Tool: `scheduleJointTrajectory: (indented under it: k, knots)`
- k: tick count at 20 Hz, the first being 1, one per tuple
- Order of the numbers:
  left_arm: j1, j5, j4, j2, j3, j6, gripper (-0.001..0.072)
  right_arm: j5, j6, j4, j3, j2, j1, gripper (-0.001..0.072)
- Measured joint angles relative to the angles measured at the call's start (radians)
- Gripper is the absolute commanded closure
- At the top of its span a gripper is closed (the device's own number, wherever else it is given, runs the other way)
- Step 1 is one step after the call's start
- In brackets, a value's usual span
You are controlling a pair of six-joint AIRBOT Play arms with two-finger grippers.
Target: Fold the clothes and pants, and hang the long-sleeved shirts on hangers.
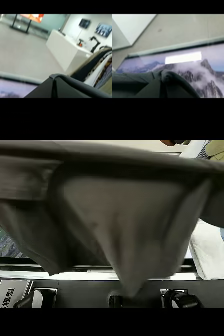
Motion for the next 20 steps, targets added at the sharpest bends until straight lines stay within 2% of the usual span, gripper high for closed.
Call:
scheduleJointTrajectory:
  k: [5,7,10,14,16,17,18,19,20]
  knots:
    - [-0.082,-0.1,0.09,-0.265,-0.055,0.1,0.0692,0.051,0.006,0.032,0.0,-0.393,0.001,0.0681]
    - [-0.159,-0.074,0.159,-0.42,-0.072,0.123,0.0692,0.106,0.006,0.048,0.0,-0.564,0.001,0.0681]
    - [-0.282,0.092,0.262,-0.664,-0.084,0.14,0.0692,0.211,0.004,0.093,0.0,-0.811,0.001,0.068]
    - [-0.412,0.285,0.325,-0.922,-0.066,0.147,0.0691,0.313,0.003,0.177,0.0,-1.034,-0.002,0.0674]
    - [-0.466,0.337,0.337,-1.007,-0.05,0.15,0.068,0.343,0.006,0.212,0.0,-1.094,-0.002,0.0601]
    - [-0.488,0.353,0.338,-1.037,-0.046,0.15,0.0614,0.354,0.006,0.218,0.0,-1.112,-0.002,0.051]
    - [-0.505,0.365,0.341,-1.061,-0.042,0.146,0.046,0.36,0.006,0.226,0.0,-1.123,-0.003,0.0431]
    - [-0.516,0.369,0.342,-1.076,-0.039,0.129,0.0255,0.358,0.007,0.235,0.001,-1.128,-0.005,0.0343]
    - [-0.521,0.367,0.342,-1.082,-0.037,0.119,0.0159,0.343,0.009,0.245,0.005,-1.126,-0.008,0.0177]
